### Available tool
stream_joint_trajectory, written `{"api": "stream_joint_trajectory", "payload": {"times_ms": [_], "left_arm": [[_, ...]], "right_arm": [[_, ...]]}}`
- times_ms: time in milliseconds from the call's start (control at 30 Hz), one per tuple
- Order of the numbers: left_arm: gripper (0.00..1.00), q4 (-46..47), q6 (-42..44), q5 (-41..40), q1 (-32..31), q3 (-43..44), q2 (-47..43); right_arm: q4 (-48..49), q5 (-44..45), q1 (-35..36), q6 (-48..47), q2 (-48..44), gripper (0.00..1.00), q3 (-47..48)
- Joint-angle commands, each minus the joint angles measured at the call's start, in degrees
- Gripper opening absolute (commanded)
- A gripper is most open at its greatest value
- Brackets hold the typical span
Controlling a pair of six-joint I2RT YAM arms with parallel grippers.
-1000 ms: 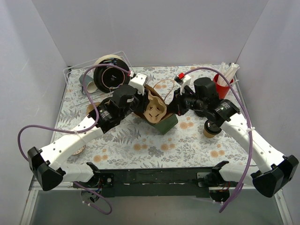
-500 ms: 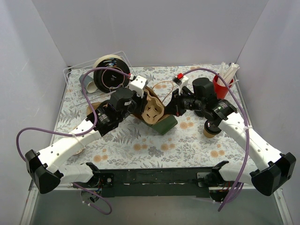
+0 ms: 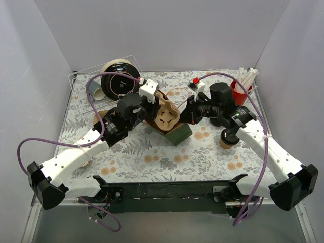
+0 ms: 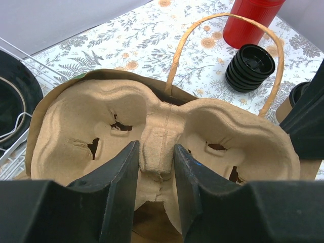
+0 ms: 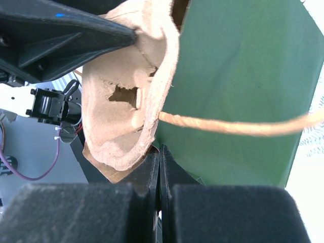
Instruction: Pack the takeout coffee
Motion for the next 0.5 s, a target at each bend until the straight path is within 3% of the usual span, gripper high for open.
{"api": "stream_joint_trajectory", "payload": {"times_ms": [0,467], "left_arm": [[0.13,2.38,-0.03,2.29,-0.02,1.05,-1.65],[0.09,5.98,2.25,7.47,-0.02,-6.68,-1.92]], "right_arm": [[-3.26,-2.21,-0.69,1.52,0.44,0.01,2.32],[-8.80,7.11,-0.78,-1.12,2.64,0.08,9.00]]}}
